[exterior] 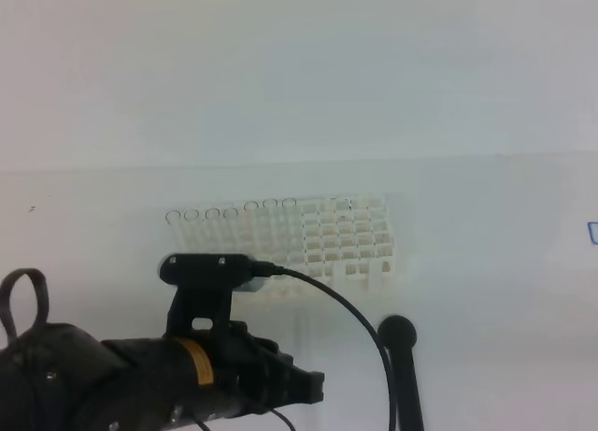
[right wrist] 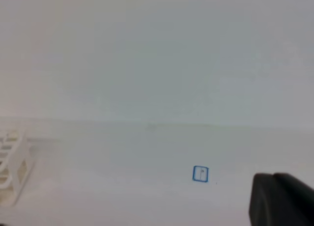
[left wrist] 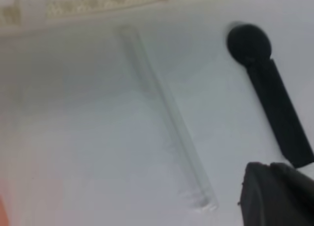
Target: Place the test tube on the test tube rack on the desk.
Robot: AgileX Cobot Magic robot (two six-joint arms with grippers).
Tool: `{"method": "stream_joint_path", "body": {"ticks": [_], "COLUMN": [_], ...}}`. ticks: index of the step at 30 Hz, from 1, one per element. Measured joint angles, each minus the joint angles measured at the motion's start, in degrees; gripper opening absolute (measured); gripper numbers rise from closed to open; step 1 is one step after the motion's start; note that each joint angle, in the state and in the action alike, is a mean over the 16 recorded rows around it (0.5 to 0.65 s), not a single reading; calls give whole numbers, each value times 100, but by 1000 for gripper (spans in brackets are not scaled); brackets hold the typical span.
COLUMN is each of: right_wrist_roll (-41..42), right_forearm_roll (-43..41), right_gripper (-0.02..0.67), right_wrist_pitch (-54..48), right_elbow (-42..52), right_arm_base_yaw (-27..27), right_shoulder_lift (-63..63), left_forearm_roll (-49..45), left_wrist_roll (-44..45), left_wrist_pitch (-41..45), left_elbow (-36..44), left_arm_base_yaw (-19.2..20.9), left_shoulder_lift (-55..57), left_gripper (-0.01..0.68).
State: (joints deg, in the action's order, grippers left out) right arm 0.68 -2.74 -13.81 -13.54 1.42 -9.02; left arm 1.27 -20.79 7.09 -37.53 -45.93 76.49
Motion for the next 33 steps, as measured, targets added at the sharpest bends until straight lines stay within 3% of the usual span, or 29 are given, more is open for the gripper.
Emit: {"method": "stream_joint_path", "body": {"ticks": [12,33], "right_wrist_roll": [0,79], "right_forearm_roll": [16,28], "right_gripper": [-1,-1], "right_wrist_pitch": [-349,-661], "right_elbow": [0,0], "right_arm_base_yaw": [0,0], "right_shoulder_lift": [0,0], "left_forearm_roll": [551,787], "left_wrist_roll": [-141,-185], "left_wrist_pitch": [180,943], "left_elbow": [-11,-769], "left_arm_base_yaw": [-92,-108], "left_shoulder_lift": [611,1710], "left_gripper": [301,316]}}
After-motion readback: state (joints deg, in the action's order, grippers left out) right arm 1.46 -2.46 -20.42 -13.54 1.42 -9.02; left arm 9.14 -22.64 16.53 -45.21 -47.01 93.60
